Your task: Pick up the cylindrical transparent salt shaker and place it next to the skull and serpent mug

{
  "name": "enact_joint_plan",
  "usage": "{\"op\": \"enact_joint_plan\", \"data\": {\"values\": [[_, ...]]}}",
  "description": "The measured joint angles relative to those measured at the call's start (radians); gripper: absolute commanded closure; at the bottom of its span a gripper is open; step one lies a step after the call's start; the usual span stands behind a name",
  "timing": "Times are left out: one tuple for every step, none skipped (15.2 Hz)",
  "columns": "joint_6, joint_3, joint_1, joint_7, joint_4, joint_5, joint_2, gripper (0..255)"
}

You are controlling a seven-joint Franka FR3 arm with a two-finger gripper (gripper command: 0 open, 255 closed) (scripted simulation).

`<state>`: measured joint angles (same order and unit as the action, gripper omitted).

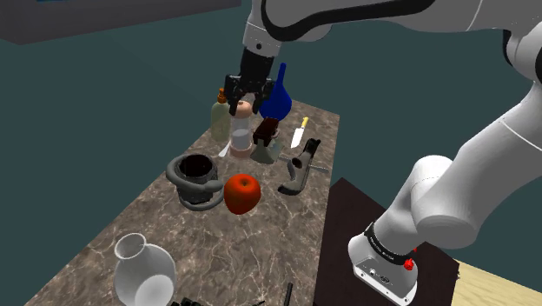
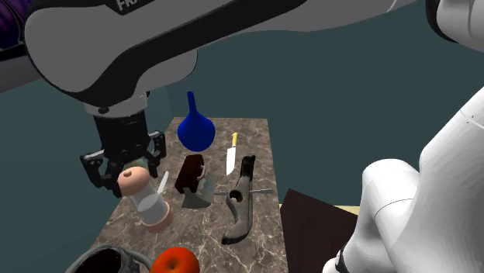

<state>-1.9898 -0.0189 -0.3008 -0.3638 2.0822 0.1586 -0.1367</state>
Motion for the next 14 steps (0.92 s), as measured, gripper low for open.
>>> {"op": "enact_joint_plan", "data": {"values": [[-0.013,0.0,0.0,0.001,0.008,0.001,0.005,255],[-0.026,0.0,-0.001,0.004,0.018,0.002,0.009,255],[-0.04,0.001,-0.001,0.006,0.028,0.003,0.012,255],[-0.053,0.0,-0.001,0.009,0.037,0.004,0.016,255],[-0.068,0.001,-0.001,0.01,0.048,0.006,0.021,255],[-0.08,0.001,-0.002,0.012,0.058,0.007,0.023,255],[-0.094,0.002,-0.002,0.013,0.068,0.008,0.027,255],[-0.108,0.002,-0.002,0.017,0.076,0.01,0.033,255],[-0.12,0.002,-0.002,0.019,0.081,0.011,0.04,255],[-0.134,0.001,-0.002,0.023,0.093,0.012,0.043,255],[-0.147,0.001,-0.002,0.025,0.1,0.014,0.049,255],[-0.158,0.001,-0.002,0.028,0.11,0.015,0.05,255],[-0.172,0.001,-0.003,0.03,0.12,0.017,0.054,255],[-0.184,0.002,-0.003,0.032,0.127,0.019,0.059,255]]}}
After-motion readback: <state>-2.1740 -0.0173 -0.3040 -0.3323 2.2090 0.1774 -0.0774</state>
